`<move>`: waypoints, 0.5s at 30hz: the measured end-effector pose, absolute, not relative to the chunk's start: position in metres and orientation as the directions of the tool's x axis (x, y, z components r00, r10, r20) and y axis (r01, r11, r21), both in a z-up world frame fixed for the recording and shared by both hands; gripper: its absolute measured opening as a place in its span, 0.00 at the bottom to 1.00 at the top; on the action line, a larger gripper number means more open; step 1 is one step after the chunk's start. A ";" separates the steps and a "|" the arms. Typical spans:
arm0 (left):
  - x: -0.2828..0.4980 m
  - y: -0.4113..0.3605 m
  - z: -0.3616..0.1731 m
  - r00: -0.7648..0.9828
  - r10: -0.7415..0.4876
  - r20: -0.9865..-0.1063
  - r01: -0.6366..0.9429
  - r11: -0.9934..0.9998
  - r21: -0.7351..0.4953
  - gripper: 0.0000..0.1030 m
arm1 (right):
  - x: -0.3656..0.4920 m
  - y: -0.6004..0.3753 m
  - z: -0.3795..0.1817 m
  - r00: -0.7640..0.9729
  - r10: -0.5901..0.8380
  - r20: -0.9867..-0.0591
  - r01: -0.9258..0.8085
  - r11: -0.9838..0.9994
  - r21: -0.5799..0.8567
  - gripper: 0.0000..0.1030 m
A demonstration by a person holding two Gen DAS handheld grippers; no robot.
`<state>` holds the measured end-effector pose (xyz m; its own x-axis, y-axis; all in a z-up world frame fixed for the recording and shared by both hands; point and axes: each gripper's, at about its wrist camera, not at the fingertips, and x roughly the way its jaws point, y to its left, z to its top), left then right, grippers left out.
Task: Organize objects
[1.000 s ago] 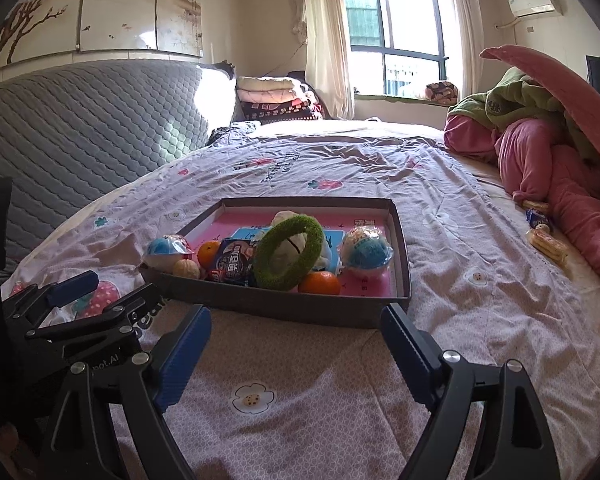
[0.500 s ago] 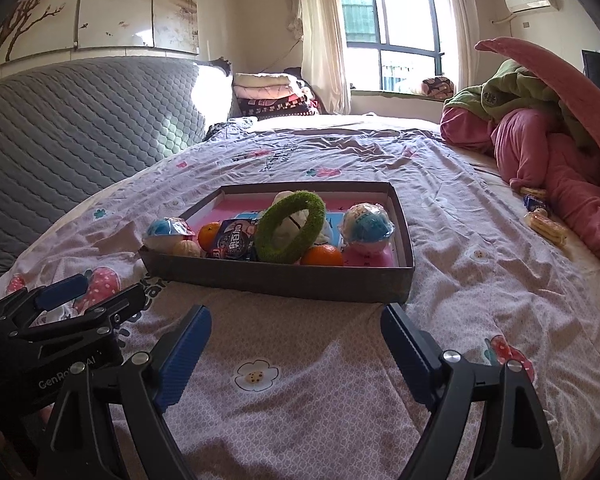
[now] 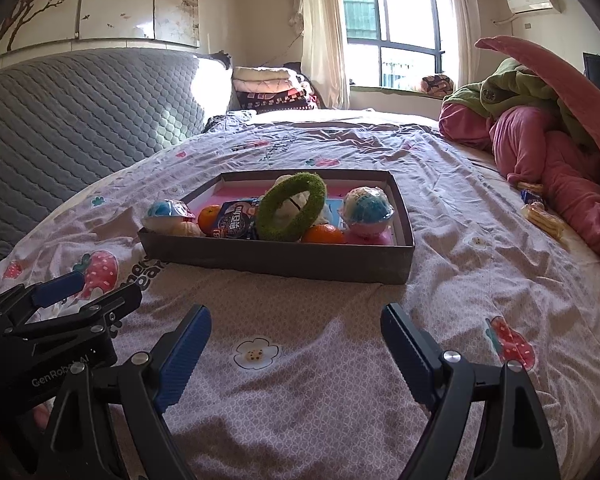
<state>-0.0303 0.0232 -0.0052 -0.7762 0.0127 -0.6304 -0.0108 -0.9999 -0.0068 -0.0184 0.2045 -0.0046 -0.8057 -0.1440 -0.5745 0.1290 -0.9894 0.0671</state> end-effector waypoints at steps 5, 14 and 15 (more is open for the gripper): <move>-0.034 0.025 -0.014 -0.762 0.015 -0.648 -0.014 -1.000 -0.007 0.76 | -0.020 0.212 -0.010 -0.804 -0.134 -0.579 0.114 -0.991 0.072 0.84; -0.036 0.029 -0.022 -0.752 0.010 -0.659 -0.013 -1.000 -0.001 0.76 | -0.020 0.210 -0.016 -0.795 -0.141 -0.590 0.124 -0.990 0.069 0.84; -0.036 0.029 -0.022 -0.752 0.011 -0.659 -0.014 -1.000 0.000 0.76 | -0.020 0.210 -0.016 -0.796 -0.138 -0.589 0.123 -0.990 0.066 0.84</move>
<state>-0.0360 0.0288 -0.0220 -0.7518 0.0110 -0.6593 -0.0143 -0.9999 -0.0003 -0.0196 0.2100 -0.0162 -0.7963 -0.1383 -0.5889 0.1228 -0.9902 0.0665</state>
